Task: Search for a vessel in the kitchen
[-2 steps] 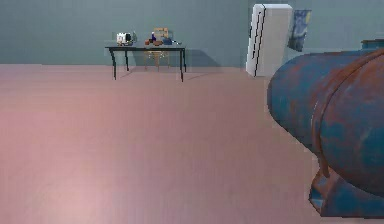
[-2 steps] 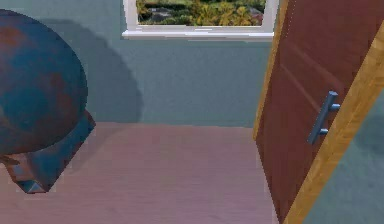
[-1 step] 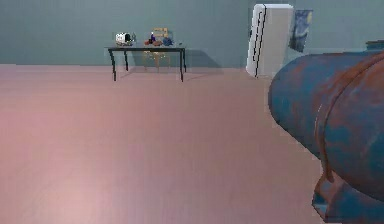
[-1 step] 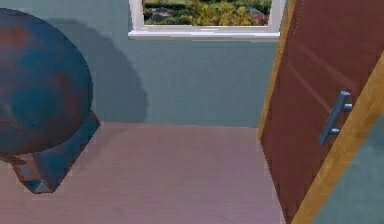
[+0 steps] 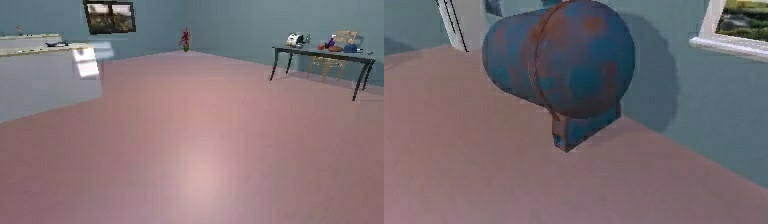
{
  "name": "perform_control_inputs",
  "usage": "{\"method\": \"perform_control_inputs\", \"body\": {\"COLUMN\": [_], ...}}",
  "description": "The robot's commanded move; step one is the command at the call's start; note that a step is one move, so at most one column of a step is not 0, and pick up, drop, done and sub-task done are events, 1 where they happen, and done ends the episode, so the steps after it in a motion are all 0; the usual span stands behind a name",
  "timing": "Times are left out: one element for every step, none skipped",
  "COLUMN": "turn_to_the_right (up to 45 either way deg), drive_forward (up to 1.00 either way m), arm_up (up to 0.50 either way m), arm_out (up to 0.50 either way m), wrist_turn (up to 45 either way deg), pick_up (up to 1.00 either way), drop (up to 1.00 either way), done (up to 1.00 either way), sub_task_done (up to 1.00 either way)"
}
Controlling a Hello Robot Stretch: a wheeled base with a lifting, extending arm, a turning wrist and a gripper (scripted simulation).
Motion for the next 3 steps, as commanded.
{"method": "perform_control_inputs", "body": {"turn_to_the_right": [-33.0, 0.0, -3.0], "drive_forward": [0.00, 1.00, 0.00], "arm_up": [0.00, 0.00, 0.00], "arm_out": [0.00, 0.00, 0.00], "wrist_turn": [0.0, 0.0, 0.0], "pick_up": [0.00, 0.00, 0.00], "drop": [0.00, 0.00, 0.00], "done": [0.00, 0.00, 0.00], "sub_task_done": [0.00, 0.00, 0.00]}}
